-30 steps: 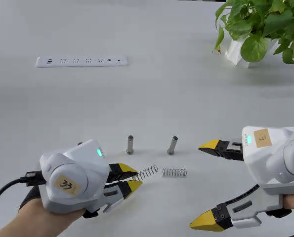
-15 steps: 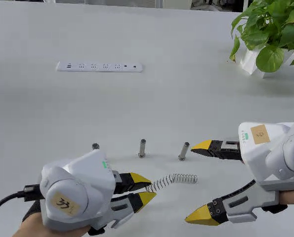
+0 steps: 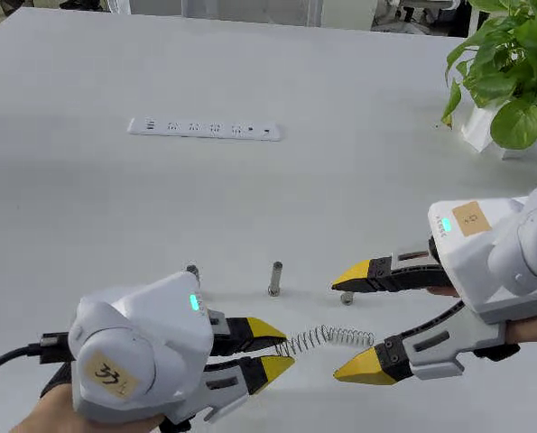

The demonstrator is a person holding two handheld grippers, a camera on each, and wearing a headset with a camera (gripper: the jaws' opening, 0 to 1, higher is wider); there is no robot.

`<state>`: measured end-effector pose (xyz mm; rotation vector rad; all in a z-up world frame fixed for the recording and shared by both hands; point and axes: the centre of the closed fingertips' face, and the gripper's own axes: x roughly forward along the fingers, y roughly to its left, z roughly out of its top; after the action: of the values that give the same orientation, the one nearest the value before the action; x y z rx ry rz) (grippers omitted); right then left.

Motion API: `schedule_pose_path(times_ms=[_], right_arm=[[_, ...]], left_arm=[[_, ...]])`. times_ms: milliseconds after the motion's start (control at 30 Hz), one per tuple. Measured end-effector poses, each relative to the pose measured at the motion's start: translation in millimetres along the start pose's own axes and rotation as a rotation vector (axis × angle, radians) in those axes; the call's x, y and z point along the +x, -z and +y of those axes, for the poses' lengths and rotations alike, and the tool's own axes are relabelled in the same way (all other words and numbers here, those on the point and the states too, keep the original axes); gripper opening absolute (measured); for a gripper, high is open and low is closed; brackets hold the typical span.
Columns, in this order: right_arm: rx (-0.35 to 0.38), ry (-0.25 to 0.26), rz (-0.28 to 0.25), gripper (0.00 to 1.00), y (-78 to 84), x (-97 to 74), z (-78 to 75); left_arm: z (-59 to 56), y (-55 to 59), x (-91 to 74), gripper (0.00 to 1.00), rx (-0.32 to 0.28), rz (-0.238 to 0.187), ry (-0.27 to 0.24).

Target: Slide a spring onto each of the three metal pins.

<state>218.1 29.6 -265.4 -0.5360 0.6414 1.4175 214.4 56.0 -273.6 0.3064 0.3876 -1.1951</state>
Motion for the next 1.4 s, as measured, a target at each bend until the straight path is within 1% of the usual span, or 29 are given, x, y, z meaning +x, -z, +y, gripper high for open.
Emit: schedule_pose_path(times_ms=[100, 167, 267, 333, 367, 467, 533, 600, 800, 1000, 1067, 1267, 1400], right_arm=[[-0.011, -0.033, 0.009, 0.37, -1.7, 4.2, 2.2], [-0.027, -0.048, 0.017, 0.34, -2.2, 6.3, 2.9], [-0.058, -0.089, 0.04, 0.29, -1.7, 9.5, 7.4], [-0.087, -0.102, 0.037, 0.25, -3.0, 10.9, 9.1], [-0.083, -0.107, 0.038, 0.24, -3.2, 11.2, 9.7], [-0.103, -0.12, 0.035, 0.22, -5.2, 11.9, 11.5], [-0.117, -0.134, 0.033, 0.19, -6.1, 12.1, 13.6], [-0.125, -0.139, 0.037, 0.15, -5.6, 11.8, 14.1], [-0.142, -0.151, 0.046, 0.07, -3.5, 11.2, 15.7], [-0.156, -0.153, 0.057, 0.07, -0.9, 10.6, 15.9], [-0.154, -0.152, 0.056, 0.07, -1.9, 9.5, 15.7], [-0.163, -0.14, 0.084, 0.06, -4.7, 6.6, 15.5], [-0.166, -0.133, 0.093, 0.06, -7.6, 4.5, 15.9]], left_arm=[[0.0, 0.1, -2.6, 0.07, -0.002, -0.004, -0.002], [-0.4, 0.5, -3.7, 0.07, -0.004, -0.003, -0.001], [-3.5, 0.8, -6.2, 0.07, 0.004, -0.013, 0.019], [-4.9, 1.8, -6.7, 0.07, 0.003, -0.013, 0.03], [-5.4, 1.9, -7.0, 0.07, 0.0, -0.017, 0.035], [-6.5, 3.8, -7.1, 0.07, 0.002, -0.014, 0.042], [-7.5, 4.4, -7.3, 0.07, 0.001, -0.015, 0.048], [-8.4, 5.4, -7.6, 0.07, 0.001, -0.014, 0.055], [-9.9, 5.8, -8.4, 0.07, -0.004, -0.018, 0.068], [-11.0, 5.8, -7.0, 0.07, -0.006, -0.019, 0.074], [-11.4, 6.0, -6.8, 0.07, -0.013, -0.019, 0.075], [-11.8, 4.4, -5.5, 0.07, -0.026, -0.025, 0.076], [-12.2, 4.7, -4.3, 0.07, -0.038, -0.025, 0.076]])
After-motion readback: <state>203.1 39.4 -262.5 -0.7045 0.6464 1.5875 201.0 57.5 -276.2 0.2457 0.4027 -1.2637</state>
